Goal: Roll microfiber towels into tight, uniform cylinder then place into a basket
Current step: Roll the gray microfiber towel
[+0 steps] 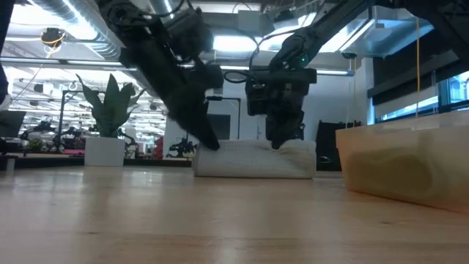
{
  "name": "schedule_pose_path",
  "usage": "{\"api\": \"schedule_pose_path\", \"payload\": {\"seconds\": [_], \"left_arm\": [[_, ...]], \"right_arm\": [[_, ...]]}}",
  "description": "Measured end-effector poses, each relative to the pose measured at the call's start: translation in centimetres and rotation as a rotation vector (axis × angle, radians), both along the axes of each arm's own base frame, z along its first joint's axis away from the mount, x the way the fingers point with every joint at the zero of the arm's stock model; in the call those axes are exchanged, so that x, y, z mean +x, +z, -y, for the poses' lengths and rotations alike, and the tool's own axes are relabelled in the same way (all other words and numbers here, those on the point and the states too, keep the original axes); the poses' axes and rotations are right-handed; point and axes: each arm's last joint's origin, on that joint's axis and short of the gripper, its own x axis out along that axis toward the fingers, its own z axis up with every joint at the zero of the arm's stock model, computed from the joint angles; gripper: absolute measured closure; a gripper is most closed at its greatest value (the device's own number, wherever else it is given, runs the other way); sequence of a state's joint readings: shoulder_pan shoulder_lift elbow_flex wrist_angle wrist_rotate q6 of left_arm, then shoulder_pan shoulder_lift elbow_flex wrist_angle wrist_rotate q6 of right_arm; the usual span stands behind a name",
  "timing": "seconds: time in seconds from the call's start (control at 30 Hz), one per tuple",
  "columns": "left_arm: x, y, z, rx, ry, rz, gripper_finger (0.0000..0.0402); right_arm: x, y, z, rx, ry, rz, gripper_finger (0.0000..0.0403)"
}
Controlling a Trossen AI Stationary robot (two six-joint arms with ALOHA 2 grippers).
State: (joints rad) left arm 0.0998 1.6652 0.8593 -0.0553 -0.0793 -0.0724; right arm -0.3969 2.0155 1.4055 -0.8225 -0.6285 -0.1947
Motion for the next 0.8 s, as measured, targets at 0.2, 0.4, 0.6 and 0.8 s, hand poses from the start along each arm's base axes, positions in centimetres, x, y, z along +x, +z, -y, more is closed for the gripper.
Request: {"api": "schedule_pose_path", "payload": {"seconds": [0.2,0.4,0.6,0.8], "left_arm": [[-0.2,2.6,-0.6,0.037,0.035,0.101,0.0326],[-0.5,2.2,-2.6,0.128,0.108,0.064,0.0326],[0.0,-0.4,-3.1,0.082,0.033,-0.02,0.0326],[0.4,-1.4,-1.7,0.036,-0.09,-0.04,0.0326]], "right_arm": [[-0.2,0.0,-0.1,0.003,0.015,-0.012,0.0395],[-0.2,0.0,-0.1,0.004,0.015,-0.014,0.0395],[-0.2,0.0,-0.1,0.005,0.015,-0.015,0.0395],[-0.3,0.0,0.7,0.015,-0.053,-0.018,0.0395]]}}
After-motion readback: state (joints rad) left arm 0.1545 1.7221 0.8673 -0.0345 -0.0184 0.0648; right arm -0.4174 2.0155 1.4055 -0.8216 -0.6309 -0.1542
